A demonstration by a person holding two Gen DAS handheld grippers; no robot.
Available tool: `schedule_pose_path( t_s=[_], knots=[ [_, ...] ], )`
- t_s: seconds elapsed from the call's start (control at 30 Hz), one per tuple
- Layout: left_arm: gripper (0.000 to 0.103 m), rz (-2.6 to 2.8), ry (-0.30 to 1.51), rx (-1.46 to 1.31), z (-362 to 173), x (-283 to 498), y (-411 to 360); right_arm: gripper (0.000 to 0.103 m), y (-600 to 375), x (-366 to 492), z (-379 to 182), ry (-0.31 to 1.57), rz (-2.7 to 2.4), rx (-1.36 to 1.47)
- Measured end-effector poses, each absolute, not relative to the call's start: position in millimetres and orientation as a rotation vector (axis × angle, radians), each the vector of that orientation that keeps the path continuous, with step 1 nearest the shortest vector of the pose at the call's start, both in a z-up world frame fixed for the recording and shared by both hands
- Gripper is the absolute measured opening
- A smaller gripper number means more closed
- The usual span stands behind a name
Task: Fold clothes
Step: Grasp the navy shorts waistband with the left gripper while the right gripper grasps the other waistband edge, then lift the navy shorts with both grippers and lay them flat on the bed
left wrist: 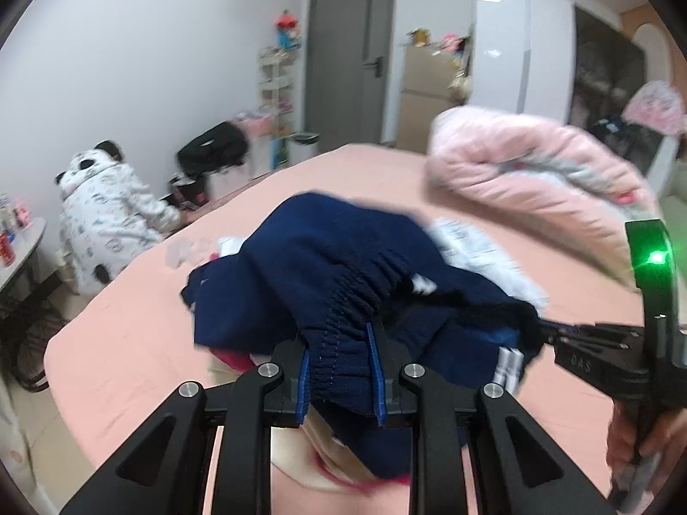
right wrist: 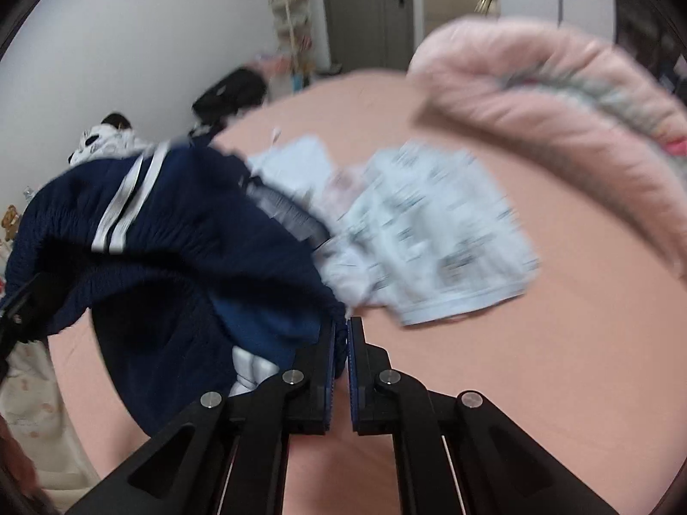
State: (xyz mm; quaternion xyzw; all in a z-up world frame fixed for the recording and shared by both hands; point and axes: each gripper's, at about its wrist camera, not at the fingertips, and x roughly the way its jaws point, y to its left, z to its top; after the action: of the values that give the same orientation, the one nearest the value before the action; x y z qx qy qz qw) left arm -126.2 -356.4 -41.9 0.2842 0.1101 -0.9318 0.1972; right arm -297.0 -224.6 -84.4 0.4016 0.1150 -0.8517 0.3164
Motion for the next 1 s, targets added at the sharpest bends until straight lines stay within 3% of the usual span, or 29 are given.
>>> schedule_pose_path(
  t_s=[0.27,0.5,0.67,0.73,0.9,1.0],
  knots=[
    [0.019,-2.879,0.337,0.87,-3,-65,-255,0.003,-91,-250,-16,0.35,-2.443,0.886],
    [0.019,-3.146,0.579,1.078,1,-68,-146,0.003,80,-210,31,0.297,-2.564,0.955],
    [0.02,-3.171,0.454,1.315,-11,-120,-70,0.003,146,-218,10,0.415,-2.628,1.102],
    [0.02,-3.145,0.441,1.416,-11,-149,-50,0.004,168,-243,-1,0.319,-2.634,1.196],
    [0.02,-3.286,0.226,1.206,49,-146,-20,0.005,194,-222,72,0.185,-2.833,0.841],
    [0.021,-3.251,0.223,1.297,34,-133,-14,0.005,195,-210,61,0.107,-2.796,0.867]
  ],
)
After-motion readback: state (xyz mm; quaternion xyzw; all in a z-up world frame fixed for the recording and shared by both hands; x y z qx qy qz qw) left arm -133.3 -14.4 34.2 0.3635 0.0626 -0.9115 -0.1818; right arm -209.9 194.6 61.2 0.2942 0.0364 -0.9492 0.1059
